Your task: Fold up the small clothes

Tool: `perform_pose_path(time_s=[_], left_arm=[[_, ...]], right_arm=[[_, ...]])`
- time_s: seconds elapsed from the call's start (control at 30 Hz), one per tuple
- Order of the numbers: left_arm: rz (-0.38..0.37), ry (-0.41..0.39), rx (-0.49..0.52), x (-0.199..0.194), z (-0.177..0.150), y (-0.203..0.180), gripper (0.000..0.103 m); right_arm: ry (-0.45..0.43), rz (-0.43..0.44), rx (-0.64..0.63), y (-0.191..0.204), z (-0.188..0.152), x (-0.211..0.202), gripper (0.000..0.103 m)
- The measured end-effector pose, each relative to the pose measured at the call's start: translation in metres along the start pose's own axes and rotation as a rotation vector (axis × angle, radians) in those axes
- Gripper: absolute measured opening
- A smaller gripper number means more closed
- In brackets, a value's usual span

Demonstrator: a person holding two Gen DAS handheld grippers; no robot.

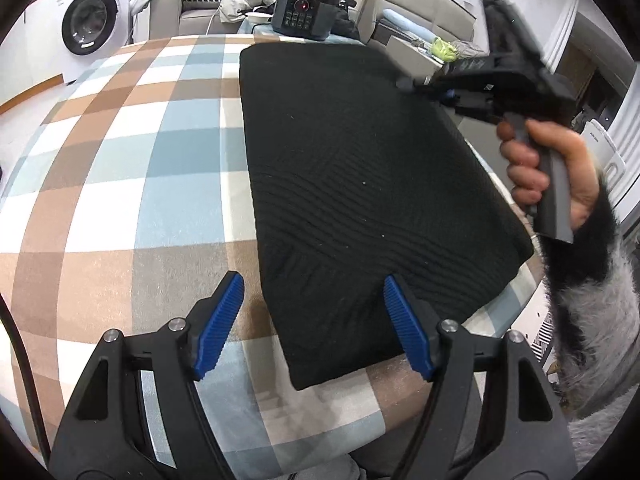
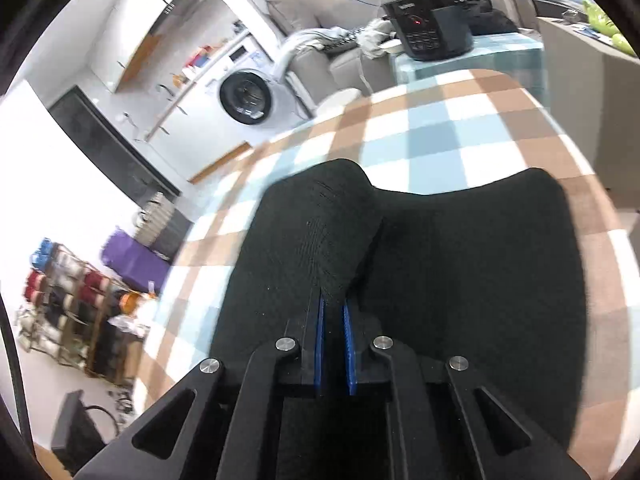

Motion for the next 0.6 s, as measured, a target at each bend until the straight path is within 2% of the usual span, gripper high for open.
perform_pose_path(time_s=[0.1,0.17,0.23,0.27,0.3,0.33,0.4,0.53,0.57,0.6], left_arm=[[-0.001,-0.003,0.003,0.001,0.002,0.000,0.070],[0.009,-0.006,0.006,-0.001,0.001,-0.001,0.070],[0.013,-0.013,0.000,-0.004,0.000,0.000,0.070],[0.014,-0.016,-0.008,-0.006,0.000,0.001,0.070],[0.009,-0.023,-0.022,-0.007,0.000,0.003,0.070],[0.006,-0.025,-0.031,-0.008,0.000,0.005,0.070],[0.003,-0.028,-0.048,-0.007,0.001,0.007,0.070],[0.003,-0.029,-0.041,-0.004,0.006,0.006,0.070],[0.003,-0.030,-0.038,-0.003,0.006,0.005,0.070],[0.001,-0.033,-0.036,-0.003,0.007,0.004,0.070]], right_arm=[[0.066,-0.059,0.031,-0.010,-0.005,0.024,0.010],[0.094,-0.059,0.064,-0.016,-0.009,0.026,0.015],[0.105,-0.025,0.084,-0.016,-0.016,0.017,0.021],[0.106,-0.004,0.086,-0.016,-0.020,0.011,0.028],[0.109,0.032,0.094,-0.013,-0.032,0.002,0.035],[0.119,0.079,0.112,-0.012,-0.043,-0.007,0.037],[0.137,0.135,0.129,-0.004,-0.061,-0.016,0.038],[0.140,0.162,0.129,0.003,-0.099,-0.035,0.037],[0.127,0.159,0.124,0.004,-0.105,-0.039,0.031],[0.110,0.153,0.111,0.005,-0.108,-0.042,0.018]])
Point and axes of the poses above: each gripper's, at about its wrist camera, not at the fingertips, and x roughly the way its jaws point, y to its left, z to its top, the point moved 1 cm from there along x, roughly the way its jaws point, and after that the axes turned 8 degrees about -y, right-handed, at the moved point
